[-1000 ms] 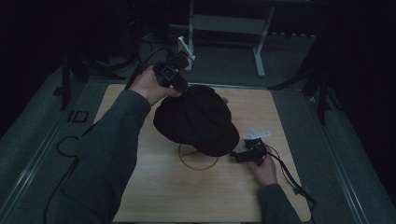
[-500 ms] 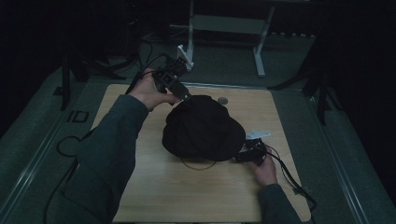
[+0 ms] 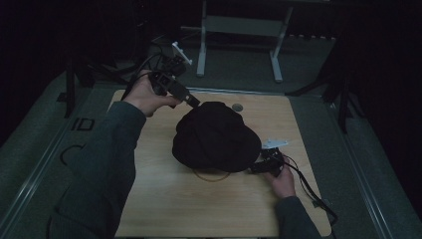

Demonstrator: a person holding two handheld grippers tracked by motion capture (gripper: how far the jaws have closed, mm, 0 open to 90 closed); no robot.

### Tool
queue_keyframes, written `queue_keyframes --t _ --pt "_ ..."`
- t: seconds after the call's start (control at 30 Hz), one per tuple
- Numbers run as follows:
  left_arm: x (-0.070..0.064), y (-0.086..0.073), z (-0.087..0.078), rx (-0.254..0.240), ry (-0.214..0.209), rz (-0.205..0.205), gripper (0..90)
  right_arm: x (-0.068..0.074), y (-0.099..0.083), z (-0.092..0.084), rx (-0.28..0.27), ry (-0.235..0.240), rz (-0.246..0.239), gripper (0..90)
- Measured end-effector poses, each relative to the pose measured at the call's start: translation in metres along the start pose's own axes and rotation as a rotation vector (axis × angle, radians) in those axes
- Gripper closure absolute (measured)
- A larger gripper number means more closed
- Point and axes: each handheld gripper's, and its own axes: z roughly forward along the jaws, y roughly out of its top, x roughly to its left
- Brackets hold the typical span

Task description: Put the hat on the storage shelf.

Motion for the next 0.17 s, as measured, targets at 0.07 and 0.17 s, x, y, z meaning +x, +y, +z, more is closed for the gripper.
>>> queue_keyframes --t 0.07,0.17 --pt "0.0049 -0.0044 -0.0019 -0.010 -0.003 -0.019 20.1 0.0001 0.0000 -0.0001 0.000 0.000 0.000 10.2" --pt "0.0121 -0.0121 -0.0022 -0.006 0.003 -0.039 20.1 0.0001 -0.0001 -0.0001 0.000 0.000 0.001 10.2"
